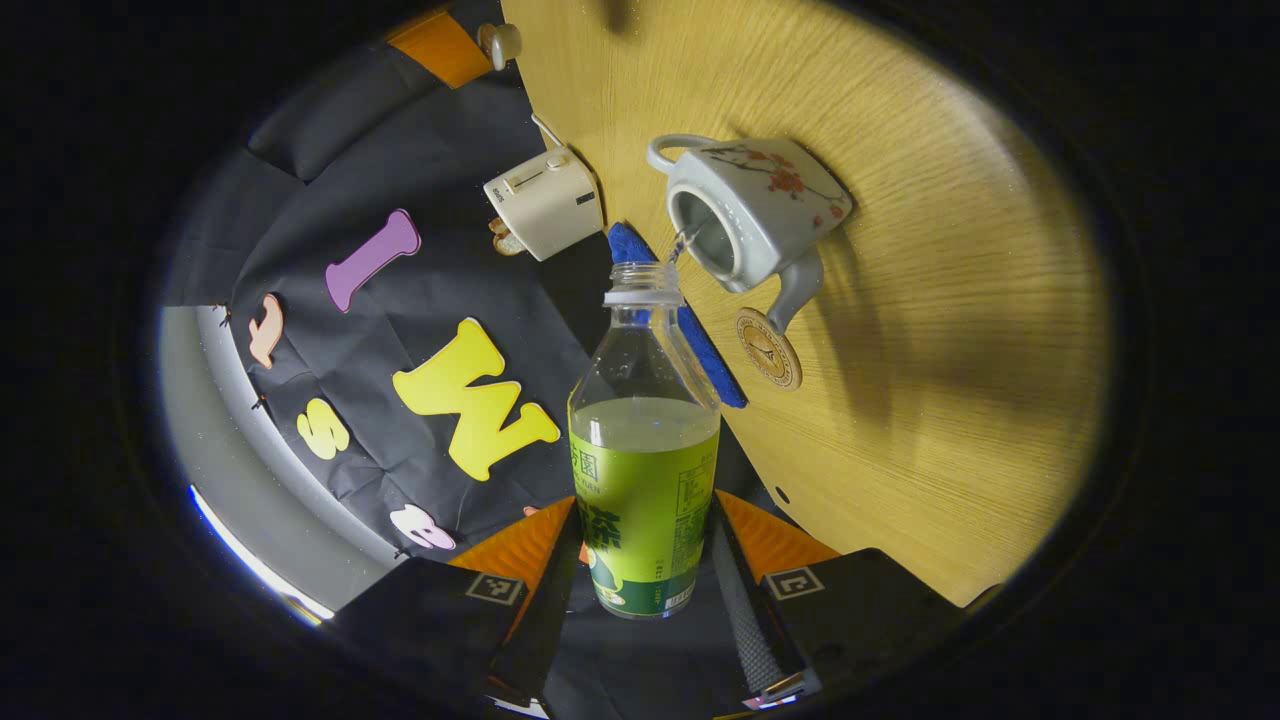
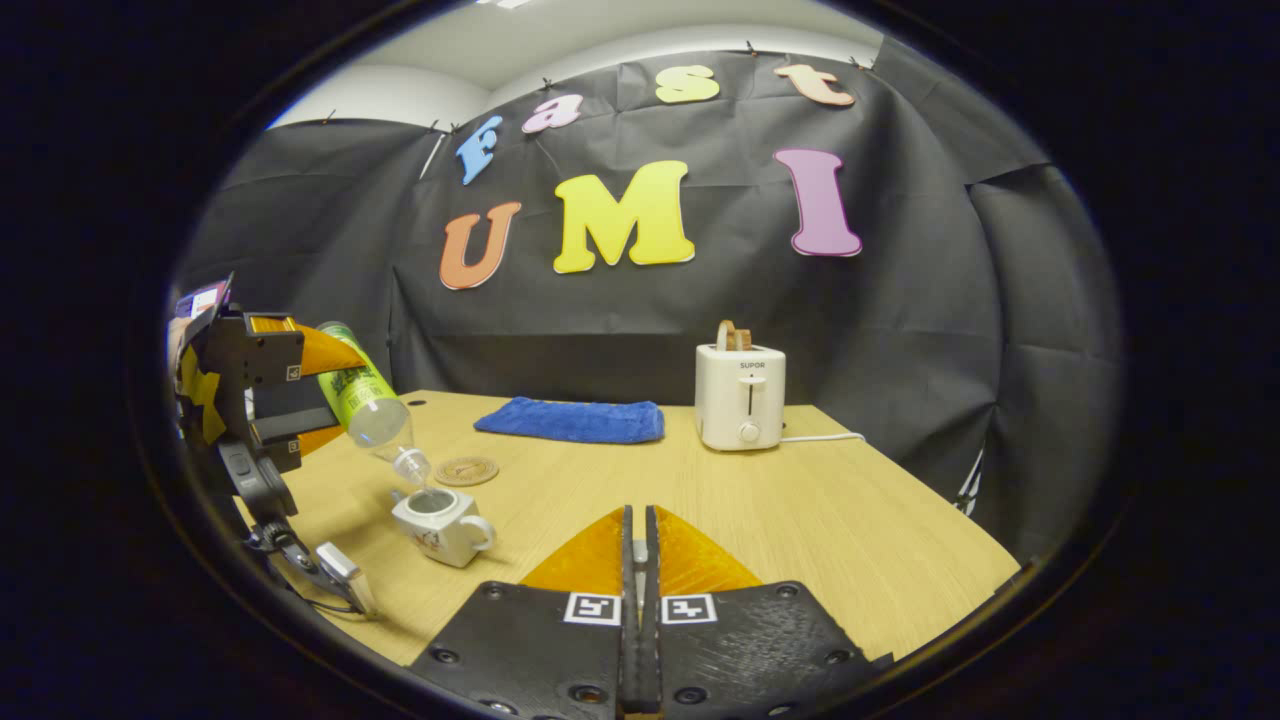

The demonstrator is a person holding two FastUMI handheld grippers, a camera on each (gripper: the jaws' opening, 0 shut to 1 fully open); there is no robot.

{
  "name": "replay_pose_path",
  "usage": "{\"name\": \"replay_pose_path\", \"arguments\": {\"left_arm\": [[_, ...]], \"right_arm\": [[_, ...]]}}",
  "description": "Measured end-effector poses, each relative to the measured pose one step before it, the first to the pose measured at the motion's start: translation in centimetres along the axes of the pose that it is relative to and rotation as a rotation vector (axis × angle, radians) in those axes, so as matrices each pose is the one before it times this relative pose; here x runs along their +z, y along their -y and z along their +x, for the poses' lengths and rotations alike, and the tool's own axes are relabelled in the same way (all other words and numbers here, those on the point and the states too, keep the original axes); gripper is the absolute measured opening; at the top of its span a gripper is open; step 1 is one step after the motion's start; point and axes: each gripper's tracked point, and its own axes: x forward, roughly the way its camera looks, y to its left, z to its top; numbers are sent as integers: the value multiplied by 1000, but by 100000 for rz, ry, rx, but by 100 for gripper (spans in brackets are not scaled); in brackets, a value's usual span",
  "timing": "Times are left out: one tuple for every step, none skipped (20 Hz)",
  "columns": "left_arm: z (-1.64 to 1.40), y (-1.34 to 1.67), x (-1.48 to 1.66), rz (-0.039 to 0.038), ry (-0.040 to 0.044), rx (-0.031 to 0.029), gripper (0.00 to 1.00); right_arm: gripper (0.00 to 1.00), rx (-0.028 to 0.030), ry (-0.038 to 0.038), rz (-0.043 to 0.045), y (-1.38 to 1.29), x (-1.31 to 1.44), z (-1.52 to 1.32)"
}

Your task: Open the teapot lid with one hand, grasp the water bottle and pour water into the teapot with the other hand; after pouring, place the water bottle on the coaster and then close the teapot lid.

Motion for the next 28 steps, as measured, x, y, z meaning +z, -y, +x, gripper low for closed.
{"name": "replay_pose_path", "arguments": {"left_arm": [[78, -88, 69, 955, 163, 276, 73], [-56, -29, -138, 736, -190, 252, 72], [-9, -129, 26, 700, -14, 496, 72], [-3, -157, 116, 937, 290, 582, 72], [19, -181, 70, 851, 169, 540, 72], [-136, -134, -36, 598, 47, 410, 72], [37, 92, 61, 161, 105, 36, 72], [-11, 20, 77, 482, 129, -113, 72], [18, -28, -43, 204, -106, -40, 73], [-40, 21, -22, 110, 56, -68, 72], [19, -29, -47, 137, -183, 14, 73], [39, 104, 25, 121, 77, -237, 73], [104, -88, 28, 224, 88, 96, 72], [-116, -83, 138, 476, 166, 220, 73], [-43, -76, 80, 447, 222, 115, 73], [180, -112, -31, 270, 323, -144, 72], [31, 22, 52, 7, 137, -103, 72], [-157, 34, 27, 18, 159, -29, 72], [12, -80, 76, -371, 618, 376, 73], [-3, -27, 35, -1010, 301, -76, 72], [132, 90, -236, -2245, -156, -371, 72], [8, 157, -326, -3221, -375, -611, 69], [-15, 275, -352, -3529, -810, -1011, 72], [100, 183, -182, -3498, -688, -1131, 72], [65, 250, -61, -3178, -66, -1059, 72], [-55, 425, -79, -3702, -417, -1070, 72], [65, 542, -21, -3687, 7, -1965, 72], [-120, 413, 75, -3232, 225, -1349, 72]], "right_arm": [[0, 130, -106, 50, -15, -2, 53], [0, -22, 74, -51, 25, 6, -1], [0, -77, 203, -97, 36, 53, -11], [0, -146, 61, -28, 64, -5, -54], [0, -15, 82, 66, 52, 55, 22], [0, -76, -40, 45, 26, -94, -93], [0, 48, -5, 15, -34, 9, -20], [0, -45, 26, 4, -19, -2, -16], [0, 52, -34, -19, -5, -10, -2], [0, -42, 26, -68, 23, -37, 3], [0, -53, 35, -4, 49, 40, -16], [0, -54, 16, 16, 77, -7, -56], [0, -100, 104, 44, 48, -4, -22], [0, -86, -73, 38, 87, -63, -29], [0, 25, -105, 80, -12, 8, 23], [0, 114, -139, 35, -69, -68, 42], [0, 20, 50, 50, 8, 44, -86], [0, 9, 66, 44, 30, -28, 85], [0, 3, 67, 111, 56, 39, -48], [0, 1, -12, 78, -3, -25, 13], [0, -42, 57, 89, 17, 79, 5], [0, -26, 128, 126, 36, 30, -140], [0, -73, 161, 114, 18, 124, -108], [0, -108, 143, 80, 19, 62, 10], [0, -178, 175, 47, 10, 140, -60], [0, -128, 107, 156, 41, 65, -32], [0, -179, 186, 60, 17, 117, -33], [0, -401, 74, -79, 117, 66, -137]]}}
